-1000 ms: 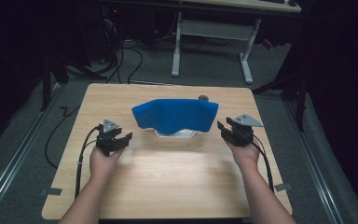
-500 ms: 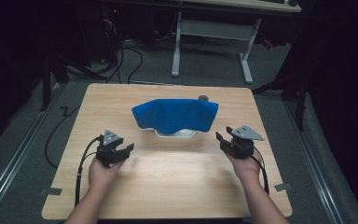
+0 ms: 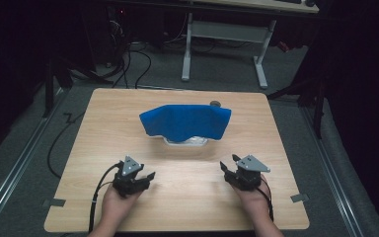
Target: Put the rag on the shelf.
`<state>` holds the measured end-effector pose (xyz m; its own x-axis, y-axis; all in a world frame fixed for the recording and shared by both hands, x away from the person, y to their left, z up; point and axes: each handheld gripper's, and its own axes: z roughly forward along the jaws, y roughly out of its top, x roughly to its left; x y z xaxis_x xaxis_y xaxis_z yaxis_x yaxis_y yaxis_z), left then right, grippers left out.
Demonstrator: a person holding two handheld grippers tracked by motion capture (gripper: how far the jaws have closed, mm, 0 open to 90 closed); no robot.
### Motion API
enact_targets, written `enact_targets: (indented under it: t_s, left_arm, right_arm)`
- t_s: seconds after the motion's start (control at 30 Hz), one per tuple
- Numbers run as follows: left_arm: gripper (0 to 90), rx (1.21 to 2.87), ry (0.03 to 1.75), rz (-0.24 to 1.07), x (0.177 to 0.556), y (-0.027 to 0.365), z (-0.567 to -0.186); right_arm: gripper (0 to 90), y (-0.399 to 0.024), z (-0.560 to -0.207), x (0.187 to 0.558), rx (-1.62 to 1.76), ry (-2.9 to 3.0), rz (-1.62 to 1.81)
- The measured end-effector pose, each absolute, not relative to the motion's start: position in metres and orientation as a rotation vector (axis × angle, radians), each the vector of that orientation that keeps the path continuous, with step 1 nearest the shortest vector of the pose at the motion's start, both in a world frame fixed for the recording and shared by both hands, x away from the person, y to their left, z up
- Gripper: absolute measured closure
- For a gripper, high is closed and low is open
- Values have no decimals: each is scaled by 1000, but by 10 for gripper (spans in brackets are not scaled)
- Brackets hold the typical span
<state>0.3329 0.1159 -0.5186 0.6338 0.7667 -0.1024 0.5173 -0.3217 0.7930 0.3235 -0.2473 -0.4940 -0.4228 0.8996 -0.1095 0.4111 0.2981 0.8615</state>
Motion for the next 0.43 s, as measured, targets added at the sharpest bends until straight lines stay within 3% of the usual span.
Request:
enact_targets:
  t_s: [0.1,0.2,0.43]
  left_arm:
    - [452,2030,940,301,311,97,-522]
    - [439,2093,855,348,303,82,-523]
    - [439,2074,887,326,311,89,-524]
  right_arm:
    - [438,-246,-503,306,1200,1980,1079]
    - [426,-239,-512,297,1183,2076,1055]
    - [414,-233,-513,300,1155,2086,1059]
